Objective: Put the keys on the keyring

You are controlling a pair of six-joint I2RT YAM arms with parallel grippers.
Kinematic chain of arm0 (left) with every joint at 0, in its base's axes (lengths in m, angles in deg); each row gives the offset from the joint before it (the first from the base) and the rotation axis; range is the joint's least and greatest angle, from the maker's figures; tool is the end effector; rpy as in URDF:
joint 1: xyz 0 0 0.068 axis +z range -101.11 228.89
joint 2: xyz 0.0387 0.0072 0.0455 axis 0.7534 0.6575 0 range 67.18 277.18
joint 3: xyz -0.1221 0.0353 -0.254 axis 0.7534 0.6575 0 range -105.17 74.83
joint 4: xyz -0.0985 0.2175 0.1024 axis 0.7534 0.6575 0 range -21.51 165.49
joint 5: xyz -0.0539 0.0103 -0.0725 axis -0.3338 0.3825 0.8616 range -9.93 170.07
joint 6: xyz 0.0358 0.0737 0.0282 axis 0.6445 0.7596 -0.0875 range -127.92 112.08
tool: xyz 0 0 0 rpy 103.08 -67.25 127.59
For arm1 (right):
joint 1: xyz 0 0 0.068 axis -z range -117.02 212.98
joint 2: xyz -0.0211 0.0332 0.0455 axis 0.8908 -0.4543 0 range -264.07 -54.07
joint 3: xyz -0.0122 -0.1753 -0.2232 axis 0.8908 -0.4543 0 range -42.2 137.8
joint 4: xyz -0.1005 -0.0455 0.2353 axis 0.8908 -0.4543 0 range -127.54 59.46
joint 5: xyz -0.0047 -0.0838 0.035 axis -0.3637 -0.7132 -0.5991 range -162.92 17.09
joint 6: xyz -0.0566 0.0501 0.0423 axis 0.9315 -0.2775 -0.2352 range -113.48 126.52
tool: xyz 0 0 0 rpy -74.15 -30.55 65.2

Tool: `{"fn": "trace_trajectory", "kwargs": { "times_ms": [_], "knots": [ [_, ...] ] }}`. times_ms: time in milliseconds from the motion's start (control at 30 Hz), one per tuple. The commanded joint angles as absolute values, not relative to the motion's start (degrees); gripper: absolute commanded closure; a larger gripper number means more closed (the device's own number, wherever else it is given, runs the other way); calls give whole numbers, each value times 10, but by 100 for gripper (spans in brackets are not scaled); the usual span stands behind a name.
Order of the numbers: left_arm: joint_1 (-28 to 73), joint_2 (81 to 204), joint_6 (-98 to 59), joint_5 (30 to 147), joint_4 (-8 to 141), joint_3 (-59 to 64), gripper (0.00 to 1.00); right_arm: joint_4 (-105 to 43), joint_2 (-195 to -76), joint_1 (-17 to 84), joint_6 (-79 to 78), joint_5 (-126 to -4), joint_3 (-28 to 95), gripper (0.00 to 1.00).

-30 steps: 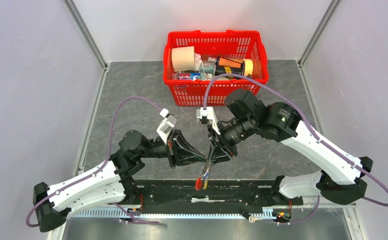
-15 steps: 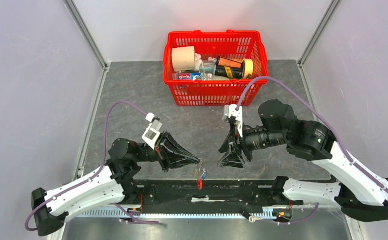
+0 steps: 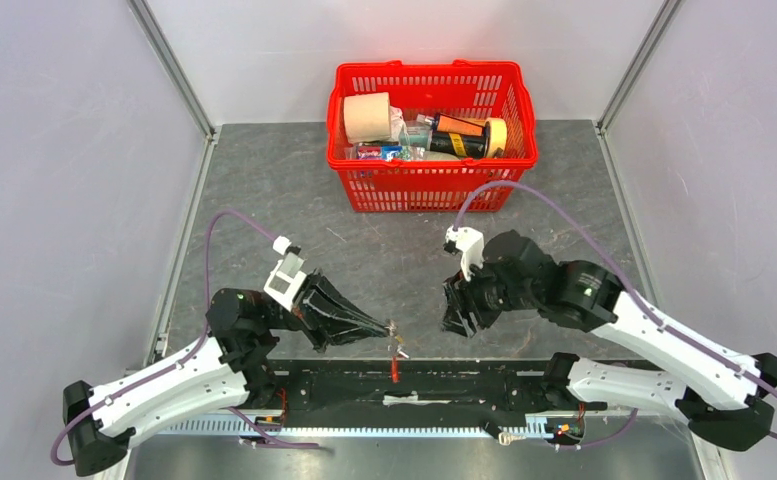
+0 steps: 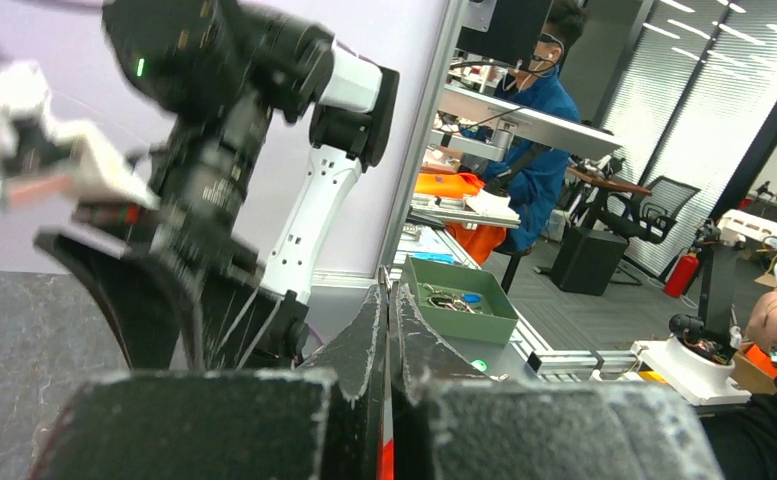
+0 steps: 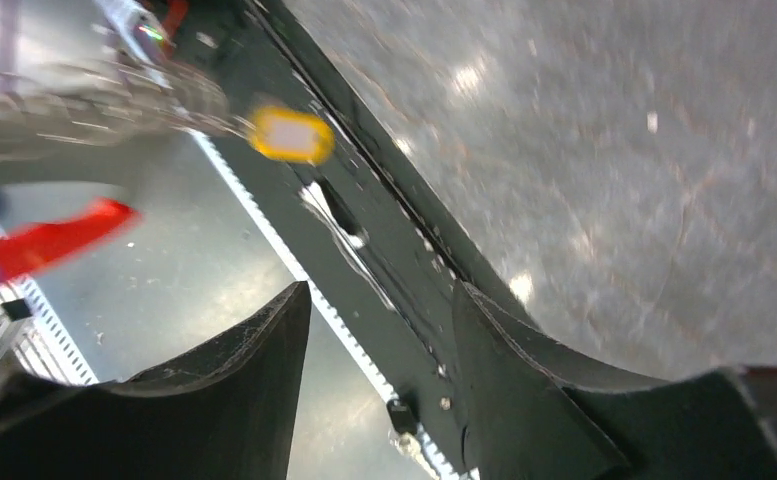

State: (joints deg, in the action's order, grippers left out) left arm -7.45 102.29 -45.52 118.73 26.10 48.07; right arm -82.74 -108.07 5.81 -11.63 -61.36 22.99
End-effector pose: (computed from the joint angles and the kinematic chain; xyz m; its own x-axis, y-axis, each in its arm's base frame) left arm 0.0460 -0.1554 0.3710 -0.3258 -0.3704 -0.8698 0.9316 -0.2827 -0.2286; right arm 0.0941 0.1743 0.3447 -0.6201 -0.3980 -0.6760 -0.7493 0.5559 0.3600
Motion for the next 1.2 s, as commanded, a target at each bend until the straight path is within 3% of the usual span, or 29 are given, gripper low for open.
{"fn": "trace_trajectory", "kwargs": {
  "times_ms": [0,133,300,567,1167],
  "knots": [
    [-74,1011,-436,1201,229,470,98,-852,-1059,57,-222,-658,146,39],
    [-73,1010,-434,1202,233,468,98,-872,-1034,56,-305,-655,68,42],
    [-74,1011,-428,1205,240,466,98,-876,-1007,56,-386,-566,-19,41],
    [-74,1016,-426,1210,241,472,98,-911,-978,55,-403,-476,-82,36],
    [-74,1002,-426,1223,258,481,98,-813,-1078,-39,-476,-507,-143,33]
  ]
}}
